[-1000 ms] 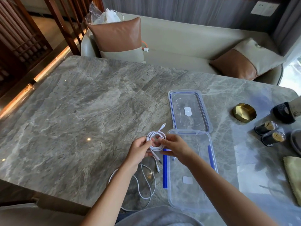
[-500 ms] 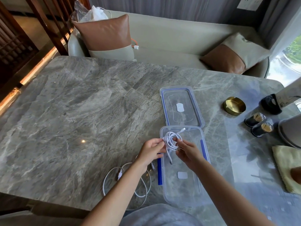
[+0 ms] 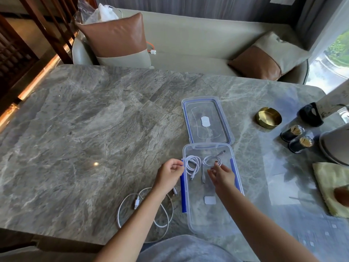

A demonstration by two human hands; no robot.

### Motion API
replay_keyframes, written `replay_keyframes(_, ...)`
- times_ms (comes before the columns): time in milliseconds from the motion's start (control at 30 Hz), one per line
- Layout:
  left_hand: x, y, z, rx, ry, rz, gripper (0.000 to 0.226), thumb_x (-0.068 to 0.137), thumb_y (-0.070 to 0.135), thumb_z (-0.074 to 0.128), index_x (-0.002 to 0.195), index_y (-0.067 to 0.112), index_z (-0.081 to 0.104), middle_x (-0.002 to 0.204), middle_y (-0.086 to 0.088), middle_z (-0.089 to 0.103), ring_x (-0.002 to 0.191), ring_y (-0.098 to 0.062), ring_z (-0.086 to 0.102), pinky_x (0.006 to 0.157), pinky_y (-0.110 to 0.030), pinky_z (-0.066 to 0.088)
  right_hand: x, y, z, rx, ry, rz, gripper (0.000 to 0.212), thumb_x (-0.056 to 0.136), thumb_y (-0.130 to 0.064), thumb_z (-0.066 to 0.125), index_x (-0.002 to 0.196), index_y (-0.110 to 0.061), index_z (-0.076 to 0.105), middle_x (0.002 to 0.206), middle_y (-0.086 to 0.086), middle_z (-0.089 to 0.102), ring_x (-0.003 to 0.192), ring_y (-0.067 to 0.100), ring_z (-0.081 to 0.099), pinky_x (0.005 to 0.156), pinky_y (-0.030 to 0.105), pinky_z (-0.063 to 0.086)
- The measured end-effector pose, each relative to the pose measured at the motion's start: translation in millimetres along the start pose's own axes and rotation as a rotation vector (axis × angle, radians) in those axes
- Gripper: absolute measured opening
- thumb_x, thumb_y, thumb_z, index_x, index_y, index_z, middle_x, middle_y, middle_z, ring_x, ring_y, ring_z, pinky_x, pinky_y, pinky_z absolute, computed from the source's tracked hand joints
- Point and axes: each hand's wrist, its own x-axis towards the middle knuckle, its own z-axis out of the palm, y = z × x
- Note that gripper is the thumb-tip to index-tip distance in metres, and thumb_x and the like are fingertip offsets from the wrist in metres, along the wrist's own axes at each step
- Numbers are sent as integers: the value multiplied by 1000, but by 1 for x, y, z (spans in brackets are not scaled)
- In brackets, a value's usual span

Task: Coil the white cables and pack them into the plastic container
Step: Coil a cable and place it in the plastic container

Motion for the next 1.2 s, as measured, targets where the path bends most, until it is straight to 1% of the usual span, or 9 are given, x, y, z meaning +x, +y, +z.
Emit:
replay_keyframes(133, 3, -11, 2, 50, -34, -19, 16, 83, 14, 64, 97, 11, 58, 87, -5, 59, 81, -20, 56, 72, -31, 45, 6, 6, 3, -37, 86, -37, 23, 90, -1, 54, 113, 3, 58, 82, 14, 57, 63, 16, 55, 58, 22, 57)
replay_keyframes(267, 1, -17, 7, 156, -33, 10, 27, 80, 20, 68, 102, 12, 57, 88, -3, 60, 77, -18, 57, 68, -36, 52, 6, 14, 12, -55, 160, -30, 32, 87, 2, 56, 119, 4, 52, 98, 19, 59, 68, 21, 60, 63, 26, 56)
replay_keyframes(400, 4, -18, 8, 197, 9, 36, 27, 76, 22, 72, 98, 12, 57, 85, -2, 60, 75, -16, 57, 73, -35, 52, 1, 17, 27, -52, 220, -23, 44, 86, -4, 60, 123, -3, 37, 116, 20, 50, 97, 33, 59, 91, 45, 52)
replay_keyframes(500, 5, -20, 9, 172, 0, 9, 23, 77, 20, 71, 92, 11, 57, 83, -5, 61, 73, -21, 59, 71, -38, 54, 0, 14, 28, -211, 280, -27, 50, 87, -12, 60, 131, -5, 38, 136, 20, 40, 112, 38, 54, 99, 43, 44)
replay_keyframes(600, 5, -19, 9, 120, -25, -19, 21, 78, 17, 70, 91, 9, 56, 83, -10, 61, 69, -24, 60, 66, -39, 55, 1, 13, 23, -292, 285, 20, 47, 90, -15, 54, 134, -9, 40, 143, 17, 30, 108, 36, 52, 100, 44, 42)
replay_keyframes(900, 5, -19, 9, 3, -61, -52, 19, 81, 10, 67, 94, 3, 55, 80, -7, 58, 63, -16, 58, 54, -24, 54, 2, 12, 20, -120, 171, 64, 43, 93, -6, 44, 135, -10, 41, 131, 16, 47, 88, 23, 51, 83, 33, 45)
replay_keyframes(1067, 6, -22, 8, -103, -77, -99, 15, 81, 8, 68, 89, 6, 56, 76, -5, 58, 61, -13, 58, 56, -24, 55, 1, 10, 21, -51, 142, 127, 19, 93, -6, 46, 108, -16, 42, 76, 6, 45, 60, 14, 43, 60, 26, 44)
replay_keyframes(1133, 5, -23, 9, -155, -76, -126, 12, 81, 8, 68, 85, 9, 57, 74, -4, 59, 61, -13, 58, 58, -25, 55, -2, 9, 20, -5, 139, 158, 19, 92, -9, 47, 109, -17, 42, 72, 4, 41, 60, 14, 41, 66, 28, 48)
replay_keyframes(1200, 2, -25, 9, -197, -74, -151, 9, 81, 10, 68, 83, 9, 59, 73, -5, 61, 62, -13, 58, 62, -27, 55, -8, 9, 20, 29, 117, 182, 26, 92, -11, 48, 118, -12, 46, 77, 4, 42, 66, 14, 43, 86, 33, 52)
